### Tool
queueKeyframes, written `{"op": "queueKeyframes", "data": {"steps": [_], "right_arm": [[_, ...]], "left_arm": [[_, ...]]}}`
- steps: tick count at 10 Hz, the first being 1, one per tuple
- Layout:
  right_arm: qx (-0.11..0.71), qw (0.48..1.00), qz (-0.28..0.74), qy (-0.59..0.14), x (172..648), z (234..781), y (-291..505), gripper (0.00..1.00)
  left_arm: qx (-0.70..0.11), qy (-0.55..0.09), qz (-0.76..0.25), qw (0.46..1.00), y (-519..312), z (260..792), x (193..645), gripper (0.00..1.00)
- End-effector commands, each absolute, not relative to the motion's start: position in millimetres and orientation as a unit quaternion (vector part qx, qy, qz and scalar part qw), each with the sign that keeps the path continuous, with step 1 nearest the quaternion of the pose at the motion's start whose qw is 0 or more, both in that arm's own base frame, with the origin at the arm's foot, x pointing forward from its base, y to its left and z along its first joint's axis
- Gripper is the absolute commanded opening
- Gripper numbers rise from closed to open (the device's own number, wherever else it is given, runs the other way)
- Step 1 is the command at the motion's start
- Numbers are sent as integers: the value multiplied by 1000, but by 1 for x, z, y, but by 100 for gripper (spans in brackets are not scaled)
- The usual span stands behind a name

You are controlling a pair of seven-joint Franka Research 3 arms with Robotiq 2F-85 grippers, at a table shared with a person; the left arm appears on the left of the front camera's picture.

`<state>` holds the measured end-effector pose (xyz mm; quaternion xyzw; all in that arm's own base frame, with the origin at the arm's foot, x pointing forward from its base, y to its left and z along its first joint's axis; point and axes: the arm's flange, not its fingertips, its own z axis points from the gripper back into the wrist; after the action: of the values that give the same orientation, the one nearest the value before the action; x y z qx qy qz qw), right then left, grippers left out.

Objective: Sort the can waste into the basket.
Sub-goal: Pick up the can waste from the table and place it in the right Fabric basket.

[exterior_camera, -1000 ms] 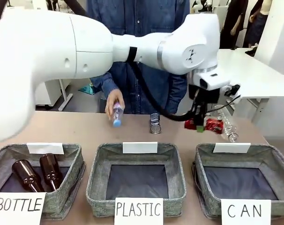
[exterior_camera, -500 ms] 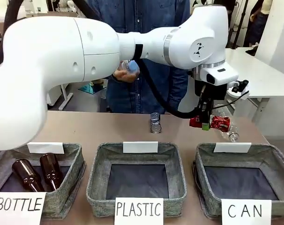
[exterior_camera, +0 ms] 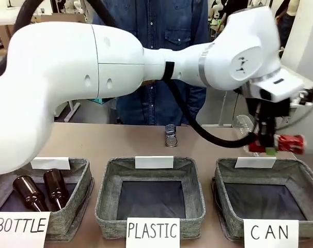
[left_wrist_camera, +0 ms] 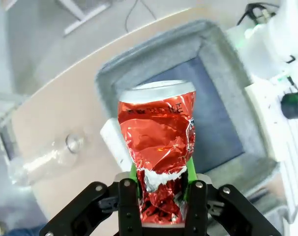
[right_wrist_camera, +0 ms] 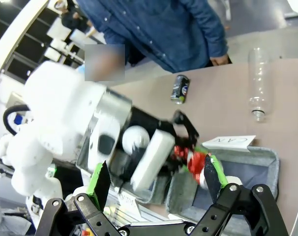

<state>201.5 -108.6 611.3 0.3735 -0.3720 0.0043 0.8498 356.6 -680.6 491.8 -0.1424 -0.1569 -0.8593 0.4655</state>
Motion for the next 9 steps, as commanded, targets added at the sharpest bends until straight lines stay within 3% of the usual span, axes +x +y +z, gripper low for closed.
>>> {"op": "queueKeyframes", "data": {"steps": [1,4,5,9], "right_arm": [[376,850,-7,-369,201,611,-108,100],[376,850,-7,-369,201,611,-108,100],[376,850,-7,-369,201,611,-108,100],[376,850,-7,-369,201,611,-108,100]], "left_arm": [[-134,-143,-876,441,-672,482,333,37],[-120,-135,-890,417,-681,469,327,37],[-124,-136,-892,413,-683,470,327,96],[-127,-129,-891,416,-682,471,326,100]]}}
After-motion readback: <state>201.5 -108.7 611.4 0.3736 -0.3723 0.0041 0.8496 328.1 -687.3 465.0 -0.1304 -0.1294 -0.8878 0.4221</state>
